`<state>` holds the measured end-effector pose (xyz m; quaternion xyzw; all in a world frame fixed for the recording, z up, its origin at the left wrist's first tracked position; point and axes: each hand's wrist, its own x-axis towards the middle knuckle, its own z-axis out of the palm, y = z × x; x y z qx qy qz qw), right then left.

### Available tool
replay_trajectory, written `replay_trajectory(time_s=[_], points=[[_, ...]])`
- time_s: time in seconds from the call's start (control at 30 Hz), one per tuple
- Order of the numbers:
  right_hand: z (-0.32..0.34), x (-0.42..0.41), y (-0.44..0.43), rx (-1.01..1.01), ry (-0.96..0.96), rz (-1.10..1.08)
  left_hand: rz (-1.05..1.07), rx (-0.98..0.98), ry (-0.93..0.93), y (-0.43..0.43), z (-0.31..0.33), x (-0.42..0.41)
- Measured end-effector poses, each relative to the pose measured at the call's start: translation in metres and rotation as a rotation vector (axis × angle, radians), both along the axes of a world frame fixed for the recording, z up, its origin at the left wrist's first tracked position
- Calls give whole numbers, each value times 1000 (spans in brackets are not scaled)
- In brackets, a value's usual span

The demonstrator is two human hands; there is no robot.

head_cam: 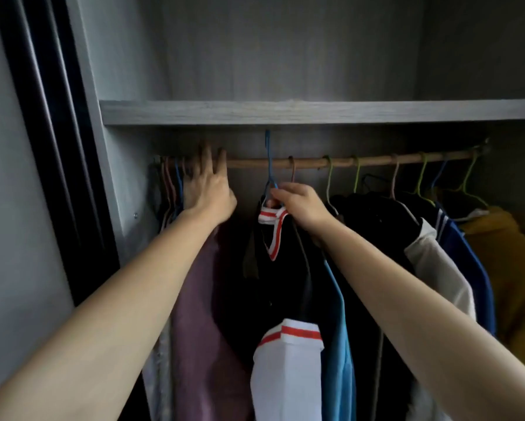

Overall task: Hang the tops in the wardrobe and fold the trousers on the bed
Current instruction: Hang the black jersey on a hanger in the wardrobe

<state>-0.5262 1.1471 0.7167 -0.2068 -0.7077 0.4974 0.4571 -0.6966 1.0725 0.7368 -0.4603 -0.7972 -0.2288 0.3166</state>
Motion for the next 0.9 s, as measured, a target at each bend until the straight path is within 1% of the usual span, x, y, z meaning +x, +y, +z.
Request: replay_trajectory(time_s=[0.03,0.1,0.2,0.23,0.4,0.47,0.57,0.63,0.7,0.73,0.8,0.9], points=[[-4,-8,8,9,-47,-20,12,-34,25,4,0,-6],[-15,-19,21,37,-163,-49,16,-87,17,11,-6,-16],[-41,-25,33,88,-354,-9,26,-62,58,17,-26,-24],[-51,-25,34,116,-390,-3,28,-43,70,18,-29,-25],[-71,-19,29,292,-426,-110,-27,30,48,19,-29,-22],[-75,-13,23,278,-411,-132,-62,34,20,18,-28,-22],[-84,2,10,265,-410,-146,-77,-29,-23,11,-29,-21],[-90,13,-3,298,-425,-160,-49,-69,-38,6,-38,-16],[-97,26,-16,348,-399,-232,-49,-33,-24,1,-55,-3],[-102,34,-23,383,-374,-291,-91,15,-37,-2,-67,7],[-115,54,-39,439,-337,-409,-239,120,-130,-10,-94,33],[-143,93,-63,468,-370,-565,-395,202,-220,-31,-140,77]])
